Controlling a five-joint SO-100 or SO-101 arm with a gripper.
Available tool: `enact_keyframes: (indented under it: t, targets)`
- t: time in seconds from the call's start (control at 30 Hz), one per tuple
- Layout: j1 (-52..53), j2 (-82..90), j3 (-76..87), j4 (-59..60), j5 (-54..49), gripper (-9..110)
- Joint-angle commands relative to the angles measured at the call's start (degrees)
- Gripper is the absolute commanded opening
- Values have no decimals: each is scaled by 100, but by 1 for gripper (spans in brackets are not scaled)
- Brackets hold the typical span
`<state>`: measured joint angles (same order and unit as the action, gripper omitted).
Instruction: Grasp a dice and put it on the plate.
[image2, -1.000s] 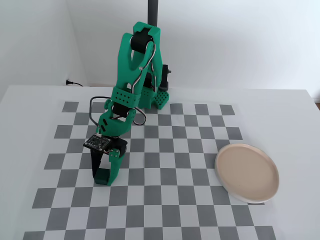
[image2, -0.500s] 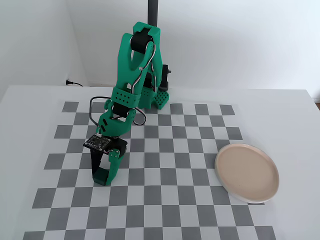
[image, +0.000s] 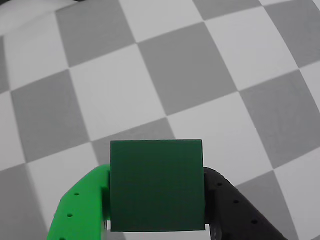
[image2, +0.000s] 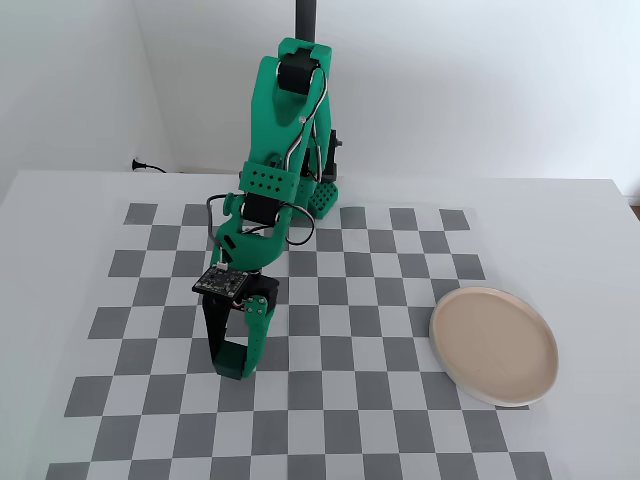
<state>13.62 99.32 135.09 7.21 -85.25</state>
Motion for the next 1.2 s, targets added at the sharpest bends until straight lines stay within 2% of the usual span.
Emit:
enact_keyframes:
  t: [0.0,0.6,0.83,1.17]
  targets:
    - [-475,967,-571,378,18,-4]
    - [-2865,2865,-519,2004,-237,-4]
    - [-3867,3103,70,1151,-387,-4]
    - [-4904,2118,53,404,-475,-4]
